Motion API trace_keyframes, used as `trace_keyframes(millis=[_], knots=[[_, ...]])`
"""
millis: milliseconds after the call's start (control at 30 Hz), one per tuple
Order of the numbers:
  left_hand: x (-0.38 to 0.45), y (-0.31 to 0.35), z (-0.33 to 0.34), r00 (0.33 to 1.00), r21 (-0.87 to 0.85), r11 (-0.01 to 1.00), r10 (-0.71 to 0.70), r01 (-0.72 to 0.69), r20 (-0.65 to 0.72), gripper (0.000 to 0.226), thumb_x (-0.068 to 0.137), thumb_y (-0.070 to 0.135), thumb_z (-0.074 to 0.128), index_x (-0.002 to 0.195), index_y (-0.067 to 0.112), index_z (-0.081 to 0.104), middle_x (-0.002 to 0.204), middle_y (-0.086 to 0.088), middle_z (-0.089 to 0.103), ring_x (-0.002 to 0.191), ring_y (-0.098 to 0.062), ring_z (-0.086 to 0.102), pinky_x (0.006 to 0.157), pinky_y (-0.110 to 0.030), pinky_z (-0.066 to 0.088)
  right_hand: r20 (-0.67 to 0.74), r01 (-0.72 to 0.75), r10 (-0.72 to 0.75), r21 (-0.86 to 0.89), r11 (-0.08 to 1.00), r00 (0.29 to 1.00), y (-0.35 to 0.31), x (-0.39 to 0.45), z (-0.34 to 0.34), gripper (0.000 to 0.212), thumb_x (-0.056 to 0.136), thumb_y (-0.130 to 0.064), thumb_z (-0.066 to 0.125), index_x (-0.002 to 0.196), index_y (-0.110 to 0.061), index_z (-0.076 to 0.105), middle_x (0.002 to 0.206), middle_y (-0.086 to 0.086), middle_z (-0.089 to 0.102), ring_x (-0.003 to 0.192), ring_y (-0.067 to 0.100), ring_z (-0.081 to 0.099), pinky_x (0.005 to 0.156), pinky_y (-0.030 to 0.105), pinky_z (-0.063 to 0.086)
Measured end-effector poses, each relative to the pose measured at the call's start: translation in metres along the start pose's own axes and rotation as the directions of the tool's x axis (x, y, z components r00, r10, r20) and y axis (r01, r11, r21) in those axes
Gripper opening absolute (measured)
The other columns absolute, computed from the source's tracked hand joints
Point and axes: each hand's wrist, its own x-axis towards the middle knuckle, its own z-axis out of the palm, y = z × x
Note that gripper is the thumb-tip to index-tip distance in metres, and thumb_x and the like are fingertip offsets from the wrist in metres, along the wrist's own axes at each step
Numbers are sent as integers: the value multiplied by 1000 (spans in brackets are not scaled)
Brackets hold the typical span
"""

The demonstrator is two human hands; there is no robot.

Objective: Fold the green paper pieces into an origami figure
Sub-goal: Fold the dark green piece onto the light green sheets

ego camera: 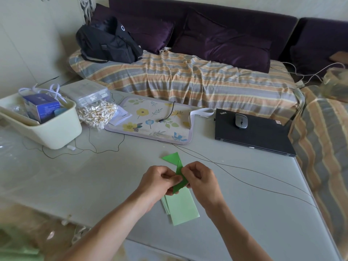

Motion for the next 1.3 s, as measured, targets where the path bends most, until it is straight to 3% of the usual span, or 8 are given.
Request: trace_keyframes(millis=[67,200,367,567,833,1100,1300], knots=[[0,-1,0,1000,16,1000,3,-3,24,12,86,14,79,78,9,71,76,-13,77,73,-30,75,67,-32,58,7,3,-3,10,1000,1000,-1,0,0,13,90,-26,69,79,-19,69,75,2,74,72,22,69,74,45,57],[-1,-2,1,998,22,1000,-18,16,61,12,86,13,79,78,8,72,77,-14,77,74,-30,75,71,-34,61,-11,13,-13,-17,1000,1000,0,0,0,14,89,-18,68,75,-18,70,75,1,74,79,28,69,76,46,56],[-1,3,2,1000,-23,999,-25,25,13,7,89,12,68,87,12,75,78,-3,74,65,-13,68,76,-32,63,-8,32,-33,-73,997,999,4,3,-1,17,90,-15,70,73,-21,70,72,-1,72,71,21,66,71,38,55],[3,5,0,989,-73,992,97,-106,-107,5,89,17,75,85,15,78,80,-2,72,71,-11,70,76,-27,62,58,86,-79,-127,988,995,7,4,2,16,90,-21,72,74,-23,70,67,-2,67,59,7,52,60,24,44],[4,3,-1,980,-83,992,82,-99,-181,4,83,20,82,79,19,80,79,-4,77,71,-14,72,80,-31,62,79,98,-89,-124,987,993,8,4,4,15,92,-20,69,78,-24,71,73,4,70,62,10,54,62,29,46],[4,4,0,961,-140,986,50,-91,-273,11,88,18,76,81,11,77,65,-2,68,61,-13,61,67,-23,54,77,10,-7,-38,999,997,4,5,2,18,92,-20,68,75,-21,73,65,-2,69,60,10,59,68,35,51],[4,4,0,979,-171,985,-45,11,-198,12,96,13,66,89,5,72,83,-11,73,67,-14,69,62,-21,55,2,-17,18,-140,990,1000,5,4,2,17,91,-22,67,74,-21,71,64,-6,67,58,7,56,62,23,46]])
